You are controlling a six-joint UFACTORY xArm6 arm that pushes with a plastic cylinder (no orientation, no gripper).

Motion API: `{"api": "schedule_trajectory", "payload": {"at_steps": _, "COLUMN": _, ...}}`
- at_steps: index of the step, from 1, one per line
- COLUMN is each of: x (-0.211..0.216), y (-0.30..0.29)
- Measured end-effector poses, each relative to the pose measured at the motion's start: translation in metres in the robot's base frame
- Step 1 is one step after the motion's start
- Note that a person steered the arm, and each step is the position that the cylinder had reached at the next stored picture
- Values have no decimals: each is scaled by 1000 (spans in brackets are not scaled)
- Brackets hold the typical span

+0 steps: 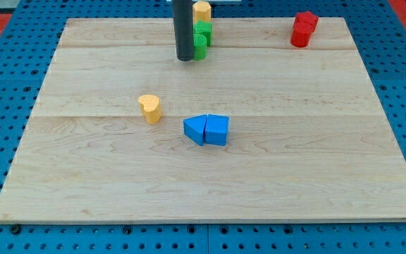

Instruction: Move the blue blocks to the right side of the yellow heart

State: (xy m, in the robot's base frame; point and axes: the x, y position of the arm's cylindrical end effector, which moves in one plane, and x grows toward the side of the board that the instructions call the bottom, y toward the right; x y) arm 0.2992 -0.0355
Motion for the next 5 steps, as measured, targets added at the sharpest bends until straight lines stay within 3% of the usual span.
{"api": "schedule_trajectory", "payload": {"at_steps": 3, "x": -4, "y": -6}}
{"api": "schedule_trajectory", "payload": {"at_steps": 4, "x": 27, "y": -4}}
{"api": "schedule_trajectory", "payload": {"at_steps": 5, "x": 29, "y": -4}}
